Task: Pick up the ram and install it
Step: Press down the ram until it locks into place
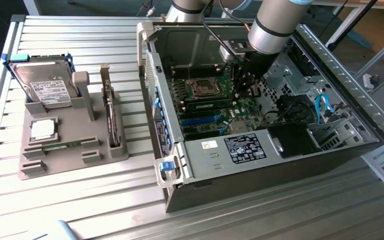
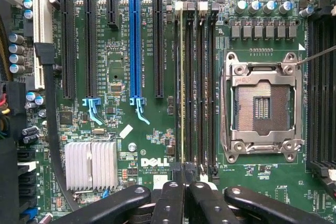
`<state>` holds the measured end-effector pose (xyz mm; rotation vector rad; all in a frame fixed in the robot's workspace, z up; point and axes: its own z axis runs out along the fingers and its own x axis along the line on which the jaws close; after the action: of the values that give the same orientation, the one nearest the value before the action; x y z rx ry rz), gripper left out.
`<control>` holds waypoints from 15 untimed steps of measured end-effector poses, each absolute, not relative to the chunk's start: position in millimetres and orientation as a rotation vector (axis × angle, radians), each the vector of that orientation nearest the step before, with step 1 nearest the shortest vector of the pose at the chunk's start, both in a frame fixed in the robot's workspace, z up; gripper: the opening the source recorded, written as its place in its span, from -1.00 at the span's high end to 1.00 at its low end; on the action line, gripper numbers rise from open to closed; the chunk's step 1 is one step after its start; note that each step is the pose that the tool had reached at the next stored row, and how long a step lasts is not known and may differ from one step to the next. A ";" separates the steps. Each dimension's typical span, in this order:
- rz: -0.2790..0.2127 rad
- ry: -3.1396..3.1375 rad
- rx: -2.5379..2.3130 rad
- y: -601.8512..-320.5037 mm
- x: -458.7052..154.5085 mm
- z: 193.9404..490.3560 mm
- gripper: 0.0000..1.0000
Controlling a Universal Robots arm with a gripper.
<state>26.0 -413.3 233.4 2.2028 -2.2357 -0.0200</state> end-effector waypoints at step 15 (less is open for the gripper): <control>-0.020 -2.236 2.203 -413.4 26.0 236.0 0.80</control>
<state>26.0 -413.4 236.0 2.2025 -2.2356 -0.0198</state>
